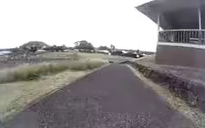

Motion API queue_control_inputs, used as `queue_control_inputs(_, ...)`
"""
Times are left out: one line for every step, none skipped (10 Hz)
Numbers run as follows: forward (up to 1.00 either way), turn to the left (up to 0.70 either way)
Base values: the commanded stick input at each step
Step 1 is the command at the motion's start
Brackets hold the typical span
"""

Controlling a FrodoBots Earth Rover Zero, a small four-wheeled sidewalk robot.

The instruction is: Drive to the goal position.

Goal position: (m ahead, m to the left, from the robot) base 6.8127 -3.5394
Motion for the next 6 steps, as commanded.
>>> queue_control_inputs(0.7,0.01)
queue_control_inputs(0.7,0.01)
queue_control_inputs(0.7,0.01)
queue_control_inputs(0.7,0.01)
queue_control_inputs(0.7,0.01)
queue_control_inputs(0.7,0.01)
